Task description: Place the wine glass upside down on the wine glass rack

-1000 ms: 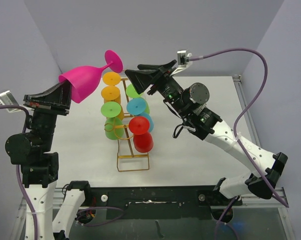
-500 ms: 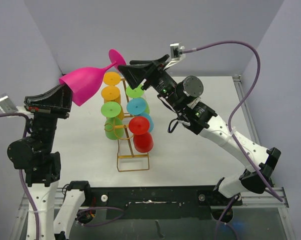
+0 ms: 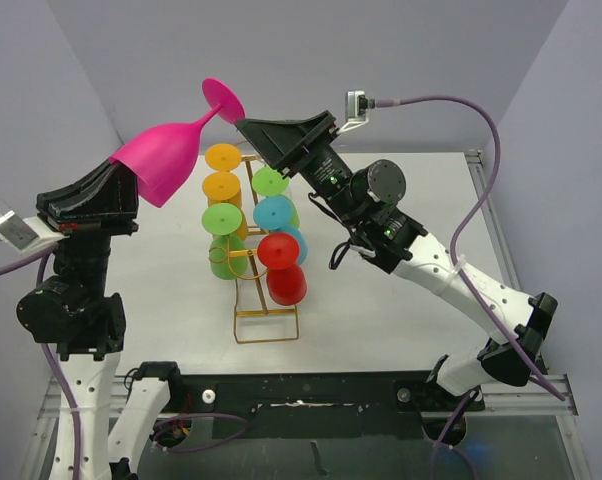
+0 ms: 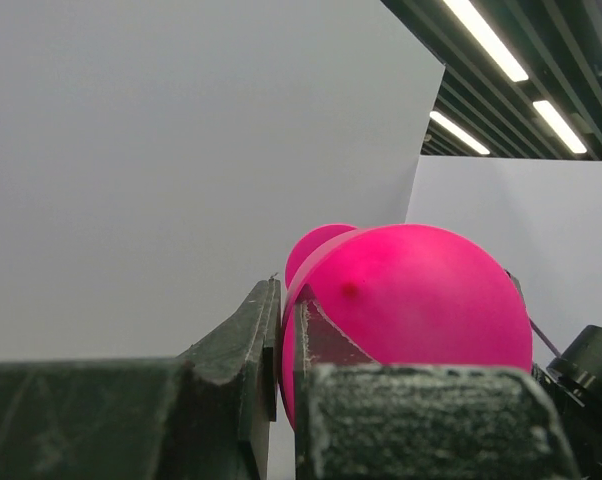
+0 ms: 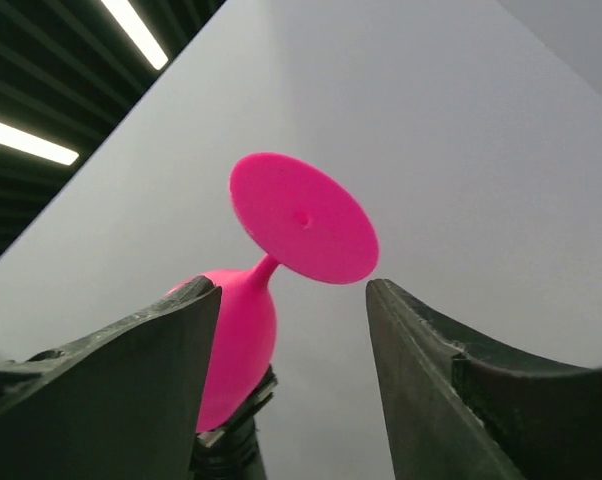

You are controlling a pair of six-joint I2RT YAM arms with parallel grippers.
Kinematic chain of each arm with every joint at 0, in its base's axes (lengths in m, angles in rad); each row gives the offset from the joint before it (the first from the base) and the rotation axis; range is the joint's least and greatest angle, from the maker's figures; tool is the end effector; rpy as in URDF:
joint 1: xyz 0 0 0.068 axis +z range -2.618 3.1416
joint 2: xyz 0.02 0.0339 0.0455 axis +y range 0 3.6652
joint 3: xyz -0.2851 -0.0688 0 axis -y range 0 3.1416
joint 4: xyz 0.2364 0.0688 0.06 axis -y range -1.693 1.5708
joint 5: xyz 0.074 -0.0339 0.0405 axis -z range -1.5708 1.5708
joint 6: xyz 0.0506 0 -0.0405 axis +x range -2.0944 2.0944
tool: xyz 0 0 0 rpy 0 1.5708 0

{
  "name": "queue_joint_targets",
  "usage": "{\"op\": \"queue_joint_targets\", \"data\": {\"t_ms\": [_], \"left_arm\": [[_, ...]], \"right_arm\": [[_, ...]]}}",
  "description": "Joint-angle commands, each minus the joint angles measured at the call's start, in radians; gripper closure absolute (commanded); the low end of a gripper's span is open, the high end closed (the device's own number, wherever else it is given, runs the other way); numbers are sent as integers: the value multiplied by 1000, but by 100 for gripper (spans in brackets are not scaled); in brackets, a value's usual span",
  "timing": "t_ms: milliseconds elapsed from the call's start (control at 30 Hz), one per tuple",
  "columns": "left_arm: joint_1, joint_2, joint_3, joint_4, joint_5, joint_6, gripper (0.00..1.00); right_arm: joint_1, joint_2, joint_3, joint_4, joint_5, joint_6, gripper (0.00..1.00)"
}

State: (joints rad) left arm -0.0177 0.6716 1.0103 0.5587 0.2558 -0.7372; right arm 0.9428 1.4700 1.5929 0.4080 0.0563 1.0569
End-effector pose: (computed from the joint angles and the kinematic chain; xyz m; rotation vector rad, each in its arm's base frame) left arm 0.0763 -0.0142 0.5222 -0.0056 0.7341 -0.8079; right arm 0.1938 0.2621 0.5487 0.1285 1.2060 1.7619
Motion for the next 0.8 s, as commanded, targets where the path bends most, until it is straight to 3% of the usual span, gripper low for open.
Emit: {"op": "queue_joint_targets", "data": {"t_ms": [0,367,767], "left_arm": [[2,31,0,130,33,83,100],[2,35,-25,166,102,107,100],[2,-15,-72,153,128,107,100]], "right_arm": [[18,18,36,90,4,157,44],[43,102,148,43,10,222,55],[43,113,134,73,79,251,63]]}}
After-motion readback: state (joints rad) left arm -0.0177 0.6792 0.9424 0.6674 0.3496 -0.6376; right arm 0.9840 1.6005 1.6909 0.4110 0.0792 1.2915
